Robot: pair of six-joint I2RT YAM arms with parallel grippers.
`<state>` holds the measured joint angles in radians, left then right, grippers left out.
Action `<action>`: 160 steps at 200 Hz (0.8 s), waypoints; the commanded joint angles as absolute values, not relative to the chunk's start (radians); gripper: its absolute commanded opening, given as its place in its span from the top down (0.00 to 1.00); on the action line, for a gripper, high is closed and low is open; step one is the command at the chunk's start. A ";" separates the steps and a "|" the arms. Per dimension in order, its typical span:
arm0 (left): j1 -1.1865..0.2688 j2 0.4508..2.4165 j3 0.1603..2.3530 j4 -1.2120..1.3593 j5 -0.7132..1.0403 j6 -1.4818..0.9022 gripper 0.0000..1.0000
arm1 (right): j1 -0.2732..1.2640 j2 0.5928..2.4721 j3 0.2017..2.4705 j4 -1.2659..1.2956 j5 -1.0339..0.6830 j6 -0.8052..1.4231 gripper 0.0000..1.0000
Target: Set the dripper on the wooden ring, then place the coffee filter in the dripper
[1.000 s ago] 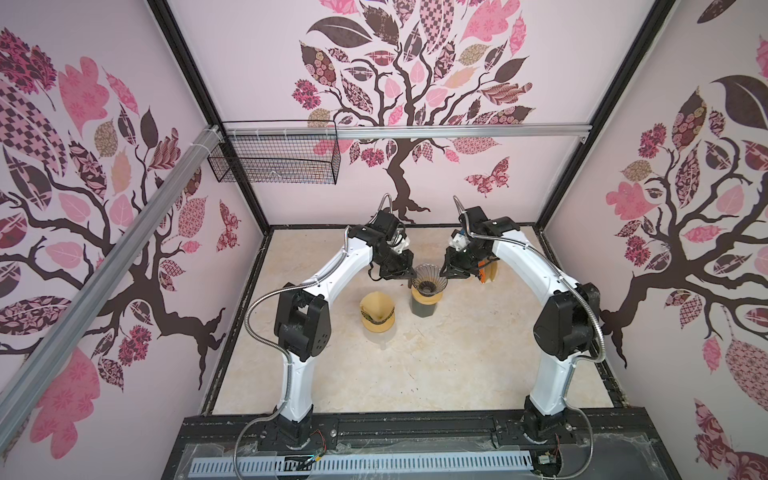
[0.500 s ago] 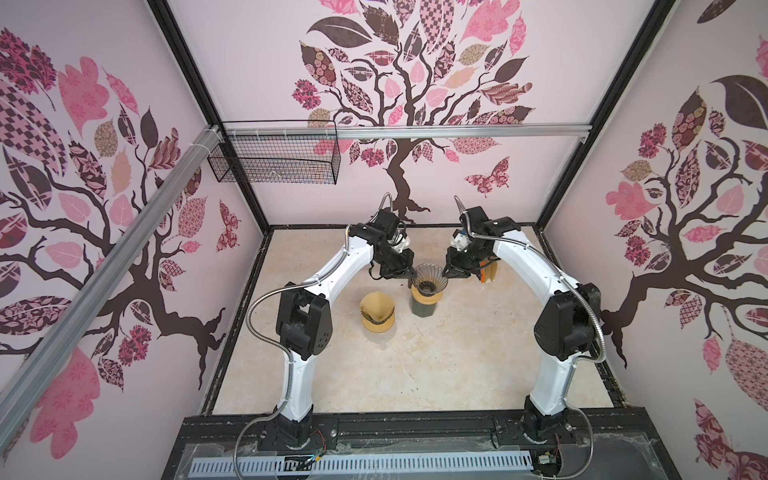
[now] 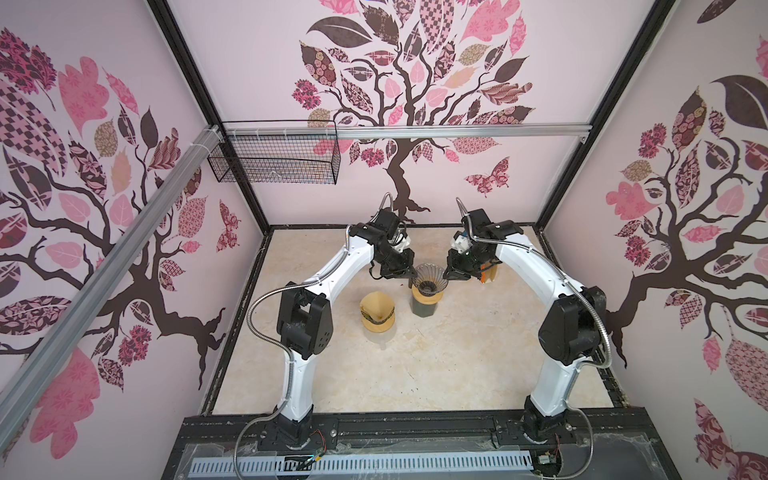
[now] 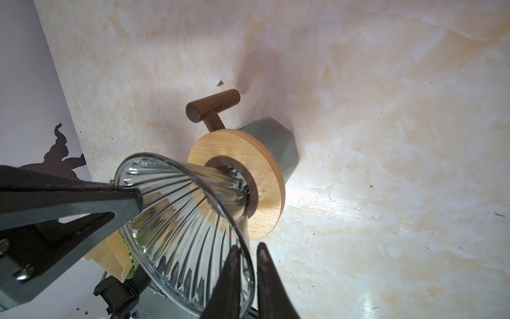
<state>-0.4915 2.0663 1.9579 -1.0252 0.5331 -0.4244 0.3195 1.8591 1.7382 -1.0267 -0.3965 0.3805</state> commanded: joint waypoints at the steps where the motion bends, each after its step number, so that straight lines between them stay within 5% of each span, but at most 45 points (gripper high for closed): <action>1: -0.488 2.095 1.986 -1.052 0.499 -0.413 0.98 | 0.316 1.799 1.727 -1.034 -0.382 0.374 0.87; 160: -0.486 2.086 1.874 -1.029 0.512 -0.396 0.98 | 0.316 1.790 1.634 -0.977 -0.388 0.374 0.98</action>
